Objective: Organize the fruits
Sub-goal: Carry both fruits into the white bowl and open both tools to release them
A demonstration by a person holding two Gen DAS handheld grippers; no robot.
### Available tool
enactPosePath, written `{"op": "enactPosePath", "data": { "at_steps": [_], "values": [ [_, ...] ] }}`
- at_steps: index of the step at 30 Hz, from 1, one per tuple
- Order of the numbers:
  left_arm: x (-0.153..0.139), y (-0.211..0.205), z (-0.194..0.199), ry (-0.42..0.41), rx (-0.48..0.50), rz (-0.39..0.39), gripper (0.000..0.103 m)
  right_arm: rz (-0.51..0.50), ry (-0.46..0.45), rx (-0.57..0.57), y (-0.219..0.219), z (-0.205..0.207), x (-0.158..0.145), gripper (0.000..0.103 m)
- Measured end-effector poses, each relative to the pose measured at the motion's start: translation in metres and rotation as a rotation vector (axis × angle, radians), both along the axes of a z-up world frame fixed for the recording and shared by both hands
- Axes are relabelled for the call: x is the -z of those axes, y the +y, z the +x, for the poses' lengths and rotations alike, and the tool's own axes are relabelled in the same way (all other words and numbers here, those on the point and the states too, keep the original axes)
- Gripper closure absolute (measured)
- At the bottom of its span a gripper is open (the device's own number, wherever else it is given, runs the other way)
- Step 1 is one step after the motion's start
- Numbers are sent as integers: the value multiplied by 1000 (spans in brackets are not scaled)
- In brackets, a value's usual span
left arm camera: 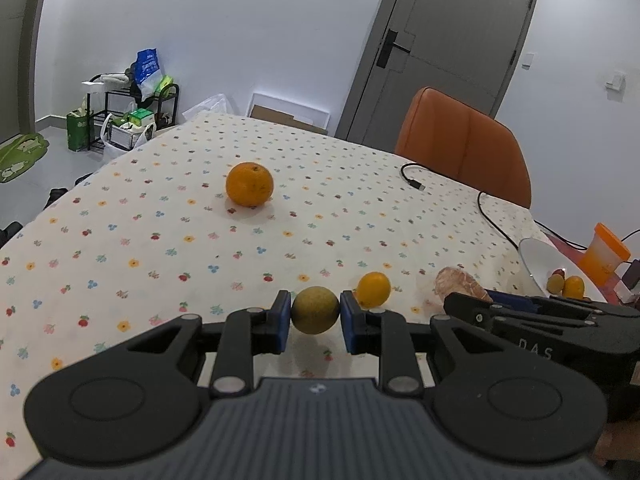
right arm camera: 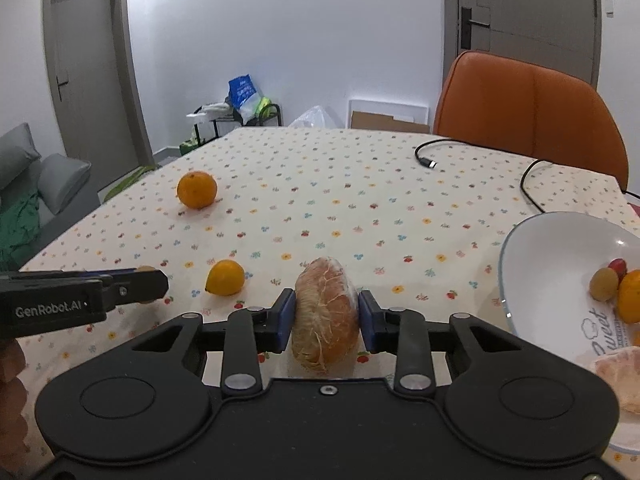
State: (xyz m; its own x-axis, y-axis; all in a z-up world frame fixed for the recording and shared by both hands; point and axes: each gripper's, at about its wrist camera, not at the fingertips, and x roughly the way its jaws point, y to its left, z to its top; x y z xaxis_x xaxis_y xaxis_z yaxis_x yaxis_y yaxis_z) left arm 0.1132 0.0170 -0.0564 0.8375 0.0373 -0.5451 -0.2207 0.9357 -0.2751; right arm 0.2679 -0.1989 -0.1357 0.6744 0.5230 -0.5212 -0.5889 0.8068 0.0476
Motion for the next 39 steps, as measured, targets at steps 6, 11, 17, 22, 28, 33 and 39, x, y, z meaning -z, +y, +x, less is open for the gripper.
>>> {"op": "enactPosePath", "data": {
  "at_steps": [6,11,17,22,28,33,39],
  "values": [
    [-7,-11,6,-16,25,9,78,42,-25,27,-17,-6,-12,71],
    [-14,-25,11,-32,58,20,78,67,-41,60,-35,-4,-19,71],
    [-21,-41,18,-47,98,35,78,99,-63,119,-60,2,-26,71],
    [-23,-51,24,-50,121,42,78,99,-74,156,-76,8,-26,71],
    [-23,-62,31,-44,141,55,78,107,-74,194,-94,15,-24,71],
    [-24,-74,36,-45,164,69,78,115,-72,223,-108,21,-21,71],
    [-24,-87,42,-41,191,83,78,128,-69,270,-128,27,-17,71]
  ]
}}
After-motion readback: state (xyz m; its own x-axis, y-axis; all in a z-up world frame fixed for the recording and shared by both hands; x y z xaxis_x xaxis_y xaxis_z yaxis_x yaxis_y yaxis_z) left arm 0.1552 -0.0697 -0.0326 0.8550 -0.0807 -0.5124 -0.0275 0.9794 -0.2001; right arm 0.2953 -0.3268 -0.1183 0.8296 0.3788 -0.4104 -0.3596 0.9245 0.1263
